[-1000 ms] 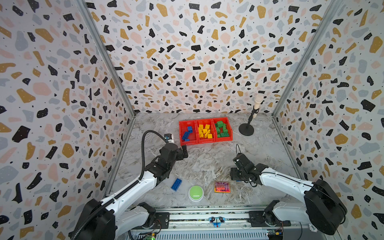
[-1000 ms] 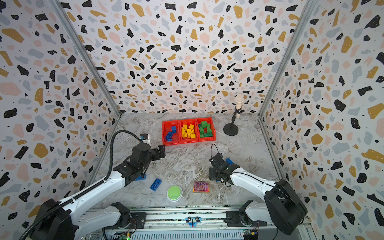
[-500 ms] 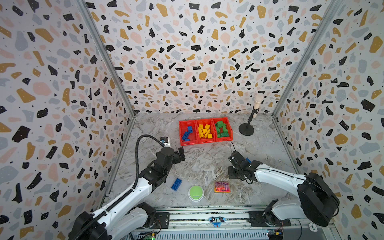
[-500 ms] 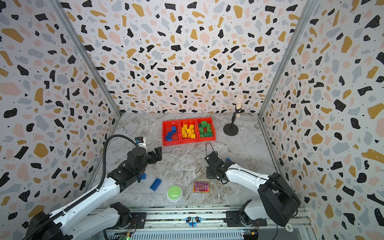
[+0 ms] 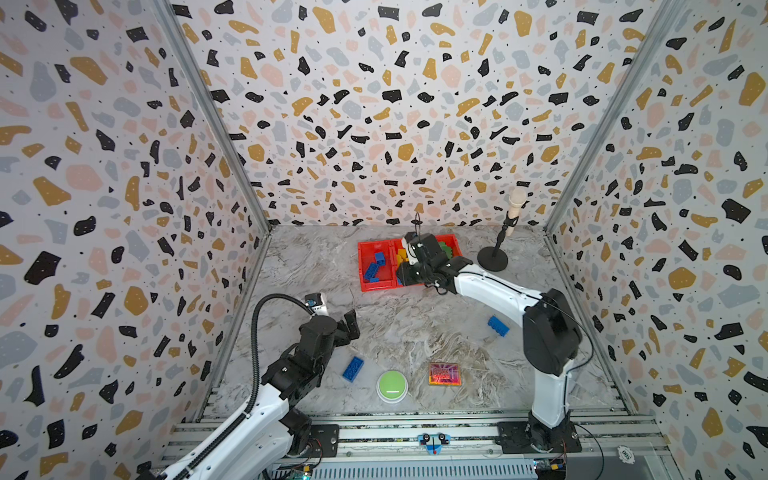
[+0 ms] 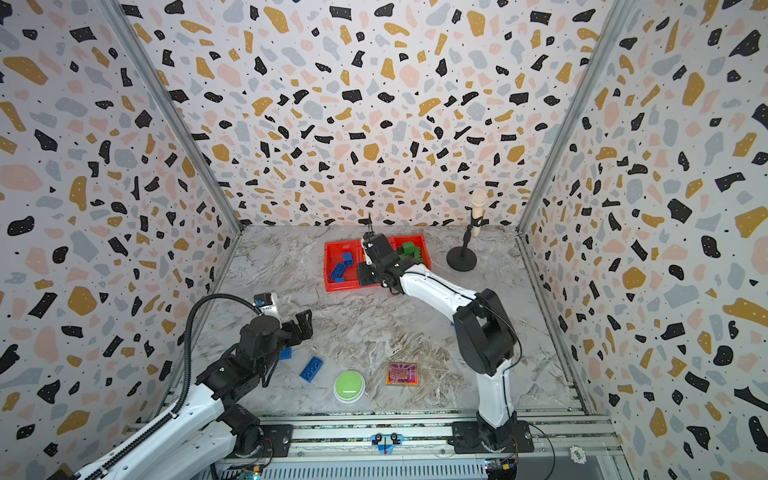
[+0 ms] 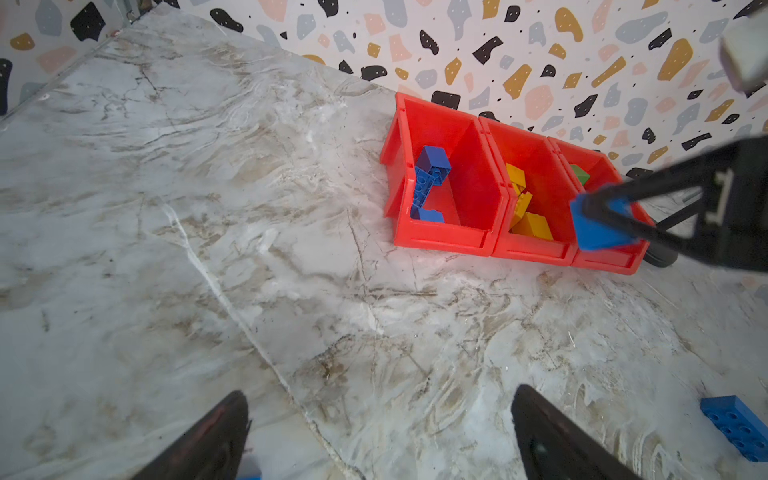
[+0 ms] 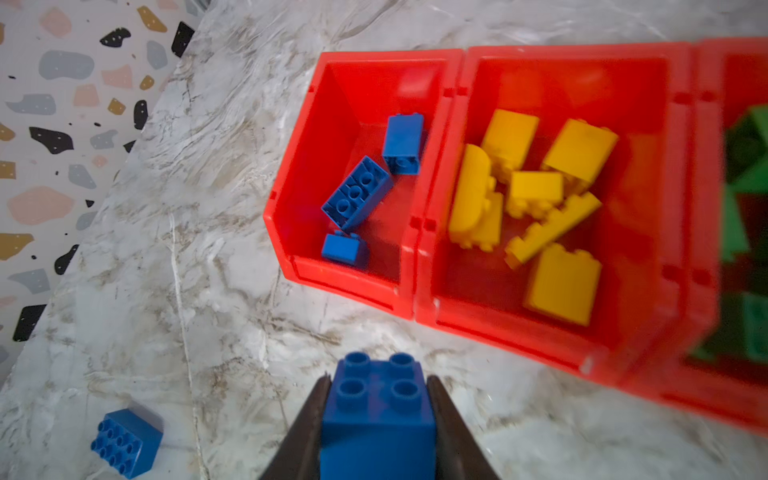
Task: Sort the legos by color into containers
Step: 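Carry the blue brick with the right gripper into the blue bin, then lower the right gripper onto a long blue brick and grasp it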
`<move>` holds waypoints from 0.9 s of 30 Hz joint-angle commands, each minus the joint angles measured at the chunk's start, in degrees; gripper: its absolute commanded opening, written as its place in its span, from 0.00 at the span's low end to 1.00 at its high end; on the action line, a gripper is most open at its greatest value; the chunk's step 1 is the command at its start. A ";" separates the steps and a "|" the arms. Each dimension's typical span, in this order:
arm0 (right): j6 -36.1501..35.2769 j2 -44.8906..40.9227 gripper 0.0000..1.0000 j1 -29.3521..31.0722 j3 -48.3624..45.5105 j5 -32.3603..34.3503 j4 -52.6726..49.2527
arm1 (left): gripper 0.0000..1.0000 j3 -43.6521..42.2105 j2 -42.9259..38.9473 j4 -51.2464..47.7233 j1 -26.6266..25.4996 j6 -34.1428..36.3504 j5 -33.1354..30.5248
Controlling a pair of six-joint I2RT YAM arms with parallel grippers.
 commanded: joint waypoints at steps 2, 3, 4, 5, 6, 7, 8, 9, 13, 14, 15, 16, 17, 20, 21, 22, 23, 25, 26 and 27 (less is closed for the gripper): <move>-4.42 8.80 0.31 0.05 15.27 -3.58 -6.63 | 1.00 -2.09 -2.64 -2.08 -0.17 -3.67 0.27; -4.75 11.16 0.31 0.01 18.95 -3.86 -8.02 | 1.00 -2.67 -2.85 -2.01 -0.17 -4.09 0.60; -5.01 13.59 0.33 -0.02 22.70 -4.22 -9.33 | 1.00 -3.25 -3.01 -1.76 -0.17 -4.55 0.80; -5.17 15.82 0.35 -0.08 26.37 -4.47 -10.30 | 1.00 -3.87 -2.96 -1.32 -0.17 -5.03 0.90; -5.22 17.40 0.38 -0.16 28.90 -4.83 -10.84 | 1.00 -4.28 -2.82 -1.08 -0.17 -5.23 0.90; -5.18 19.01 0.45 -0.25 31.49 -5.09 -11.05 | 1.00 -4.43 -2.59 -0.81 -0.17 -5.47 0.91; -5.13 20.16 0.53 -0.34 33.53 -5.32 -11.18 | 1.00 -4.39 -2.22 -0.68 -0.17 -5.56 0.95; -5.05 20.76 0.60 -0.47 35.00 -5.55 -11.19 | 1.00 -4.22 -1.87 -0.59 -0.17 -5.53 1.03; -5.70 17.99 0.73 -0.96 33.82 -3.96 -10.59 | 1.00 -2.57 0.28 -0.41 -0.17 -4.22 1.80; -6.19 16.13 0.74 -1.13 31.22 -2.76 -9.99 | 1.00 -2.30 1.04 -0.26 -0.17 -3.93 2.21; -6.53 14.00 0.75 -1.42 28.23 -1.76 -9.29 | 1.00 -2.15 1.71 0.17 -0.17 -3.66 2.73; -6.63 11.07 0.75 -1.72 23.74 -0.77 -8.20 | 1.00 -2.10 2.72 1.03 -0.17 -3.38 3.57; -6.39 7.67 0.75 -2.32 18.39 0.60 -6.55 | 1.00 -2.02 3.58 1.99 -0.17 -3.19 4.49; -5.02 -3.05 0.77 -4.48 0.55 4.17 -0.94 | 1.00 -1.04 7.15 5.56 -0.39 -2.75 7.47; -4.48 -6.11 0.77 -5.44 -4.45 4.89 0.15 | 1.00 -0.46 8.37 6.65 -0.62 -2.53 8.09; -3.76 -9.45 0.77 -6.69 -9.79 5.84 0.83 | 1.00 0.39 9.94 7.93 -1.19 -2.28 8.65; -3.21 -12.16 0.77 -8.03 -14.33 6.53 1.27 | 1.00 1.26 11.51 8.80 -1.83 -2.01 8.87; -1.85 -18.43 0.77 -11.30 -23.95 7.44 2.24 | 1.00 3.82 15.36 10.70 -4.09 -1.33 8.94; -1.32 -20.79 0.77 -13.08 -27.69 7.55 2.47 | 1.00 5.26 17.22 11.27 -5.25 -0.84 8.83; -0.78 -23.54 0.77 -15.09 -31.60 7.74 2.54 | 1.00 6.90 19.48 11.84 -6.68 -0.36 8.62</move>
